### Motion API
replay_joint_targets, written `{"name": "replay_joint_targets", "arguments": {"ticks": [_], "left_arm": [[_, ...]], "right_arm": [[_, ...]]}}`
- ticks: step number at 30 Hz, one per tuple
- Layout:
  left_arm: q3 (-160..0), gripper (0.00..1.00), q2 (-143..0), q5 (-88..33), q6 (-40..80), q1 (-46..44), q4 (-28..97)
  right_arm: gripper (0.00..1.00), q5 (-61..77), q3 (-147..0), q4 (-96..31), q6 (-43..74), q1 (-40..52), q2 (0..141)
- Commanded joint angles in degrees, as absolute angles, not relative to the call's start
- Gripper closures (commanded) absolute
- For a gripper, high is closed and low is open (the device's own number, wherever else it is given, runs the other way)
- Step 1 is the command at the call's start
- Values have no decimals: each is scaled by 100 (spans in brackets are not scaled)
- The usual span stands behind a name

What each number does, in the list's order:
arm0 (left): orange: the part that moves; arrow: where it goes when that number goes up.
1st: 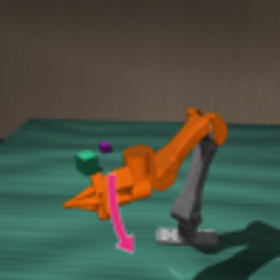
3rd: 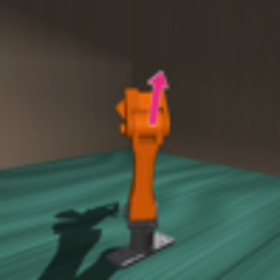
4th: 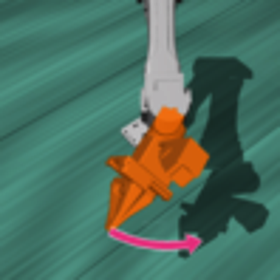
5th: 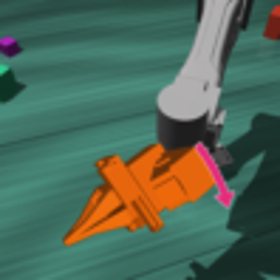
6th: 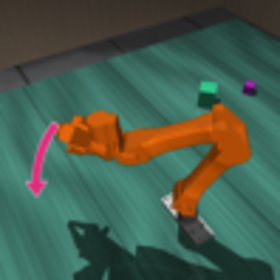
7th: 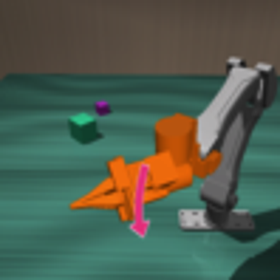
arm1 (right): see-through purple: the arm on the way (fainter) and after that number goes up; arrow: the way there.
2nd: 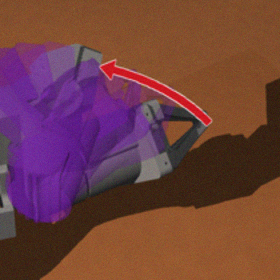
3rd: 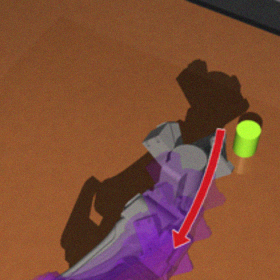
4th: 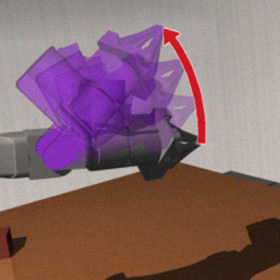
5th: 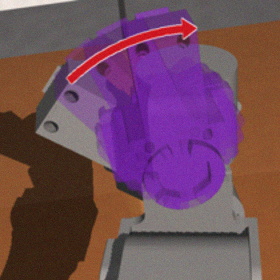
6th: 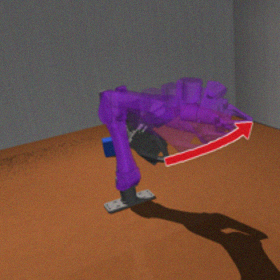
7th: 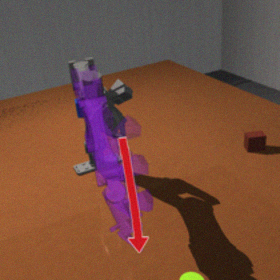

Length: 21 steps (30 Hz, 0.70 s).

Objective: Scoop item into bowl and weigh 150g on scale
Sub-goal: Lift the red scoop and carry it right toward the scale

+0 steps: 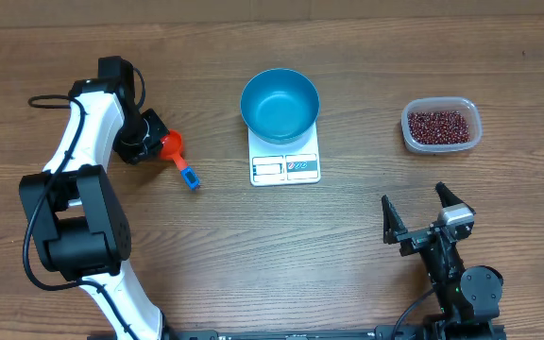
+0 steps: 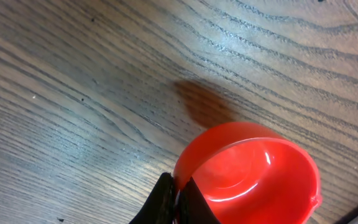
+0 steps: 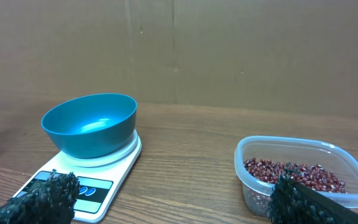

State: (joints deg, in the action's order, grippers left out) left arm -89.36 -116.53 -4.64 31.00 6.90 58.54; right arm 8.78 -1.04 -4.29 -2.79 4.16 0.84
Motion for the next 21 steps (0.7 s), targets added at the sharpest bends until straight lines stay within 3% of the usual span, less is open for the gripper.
{"name": "replay_joint_targets", "arguments": {"ticks": [1, 9, 21], "left_arm": [[-9061, 96, -11557, -285, 3579, 711, 5870], [-9107, 96, -10608, 519, 4576, 655, 6337], [-9107, 96, -9190, 493, 5647, 235, 6875]], "right_arm": [[0, 886, -45, -399, -292, 445, 14], [0, 886, -45, -399, -292, 443, 14], [0, 886, -45, -399, -292, 443, 14]]}}
